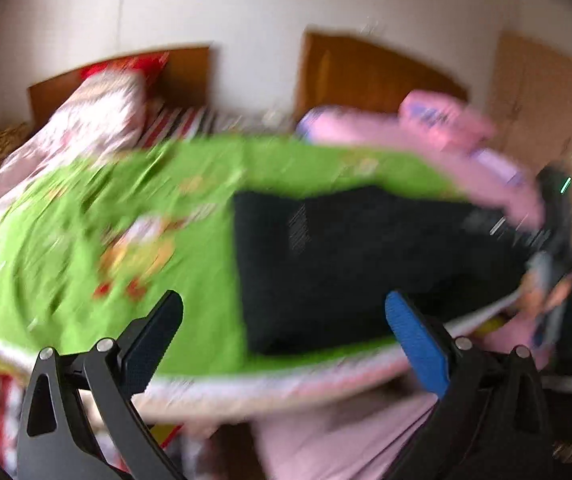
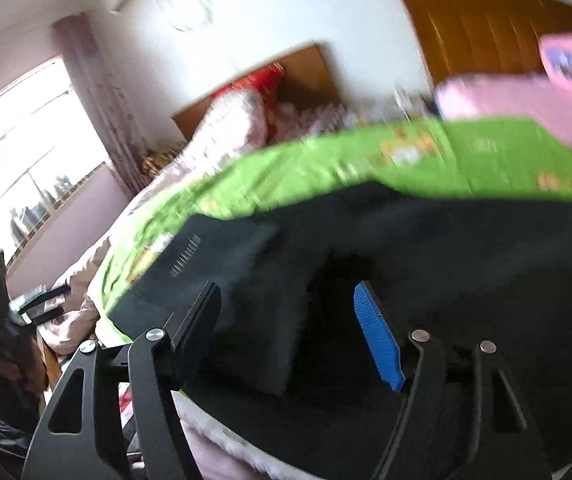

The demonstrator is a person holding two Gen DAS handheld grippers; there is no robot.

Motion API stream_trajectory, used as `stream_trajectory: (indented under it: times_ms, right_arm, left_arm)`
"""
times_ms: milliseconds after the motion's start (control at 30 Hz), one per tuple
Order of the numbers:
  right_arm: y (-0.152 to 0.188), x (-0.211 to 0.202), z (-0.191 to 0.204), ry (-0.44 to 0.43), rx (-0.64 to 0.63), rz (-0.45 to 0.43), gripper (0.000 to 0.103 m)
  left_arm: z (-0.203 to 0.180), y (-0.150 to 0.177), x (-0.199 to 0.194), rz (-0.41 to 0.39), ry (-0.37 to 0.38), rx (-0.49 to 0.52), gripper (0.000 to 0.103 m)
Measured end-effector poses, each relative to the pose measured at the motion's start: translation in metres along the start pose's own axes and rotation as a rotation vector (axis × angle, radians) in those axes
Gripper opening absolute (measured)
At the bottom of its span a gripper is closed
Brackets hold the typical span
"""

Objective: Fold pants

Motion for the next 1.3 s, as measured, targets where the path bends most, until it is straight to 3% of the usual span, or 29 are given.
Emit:
stream_trajectory:
  times_ms: [67, 167, 300, 367, 467, 500, 600, 700, 867, 933, 1067, 1133, 1200, 1267, 1300]
  right_arm:
    - [-0.006, 0.012, 0.015, 0.007, -0.057, 0.011, 0.058]
    - [-0.004, 0.031, 0.03, -0.001, -0.112, 0.061, 0.053]
    - [0.027, 0.053, 0.044, -0.036, -0.201, 0.203, 0.054]
    - [0.042, 0.053, 0.038, -0.076, -0.203, 0.157, 0.056]
    - [0.042, 0.052, 0.027, -0.126, -0.131, 0.156, 0.056]
    - [0.042, 0.051, 0.027, -0.121, -0.141, 0.158, 0.056]
    - [0.042, 0.053, 0.032, -0.112, -0.144, 0.155, 0.057]
    - [0.043, 0.054, 0.035, -0.109, -0.142, 0.158, 0.057]
    - [0.041, 0.054, 0.034, -0.107, -0.138, 0.161, 0.057]
    - [0.041, 0.054, 0.034, -0.107, -0.136, 0.161, 0.058]
    - [0.042, 0.055, 0.032, -0.119, -0.123, 0.153, 0.06]
    - [0.043, 0.056, 0.033, -0.117, -0.131, 0.152, 0.062]
    - [0.043, 0.056, 0.034, -0.112, -0.139, 0.154, 0.063]
    - [0.043, 0.054, 0.034, -0.109, -0.142, 0.161, 0.064]
    - [0.042, 0.051, 0.033, -0.106, -0.142, 0.164, 0.064]
  left_arm:
    - [-0.019, -0.018, 0.022, 0.005, 0.099, -0.049, 0.101]
    - [-0.035, -0.027, 0.075, 0.085, 0.146, -0.063, 0.101]
    - [-0.011, 0.0, 0.153, 0.273, 0.023, -0.119, 0.101]
    - [-0.007, 0.01, 0.156, 0.229, 0.005, -0.063, 0.1]
    - [-0.014, 0.008, 0.155, 0.242, -0.031, -0.033, 0.1]
    - [-0.015, 0.004, 0.152, 0.25, -0.019, -0.049, 0.1]
    - [-0.018, -0.031, 0.137, 0.225, 0.125, -0.127, 0.1]
    - [-0.018, -0.069, 0.148, 0.206, 0.144, -0.149, 0.101]
    - [0.022, -0.081, 0.236, 0.411, 0.145, -0.264, 0.101]
    - [0.026, -0.087, 0.229, 0.386, 0.185, -0.309, 0.101]
    - [0.019, -0.089, 0.206, 0.282, 0.114, -0.273, 0.101]
    - [0.017, -0.088, 0.203, 0.24, 0.041, -0.222, 0.101]
    - [0.028, -0.084, 0.218, 0.254, -0.083, -0.224, 0.101]
    - [0.035, -0.081, 0.224, 0.283, -0.103, -0.279, 0.101]
    - [0.034, -0.083, 0.218, 0.247, -0.138, -0.282, 0.101]
Point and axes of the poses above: each gripper's, at about its wrist camera, not at the fingertips, and x roughly the way its jaws point, z to its left, y to its underside, the point moved 2 cm from there along x, roughly the way its jaws point, and after that the axes turned 14 degrees about -x, right-handed, at the moved point
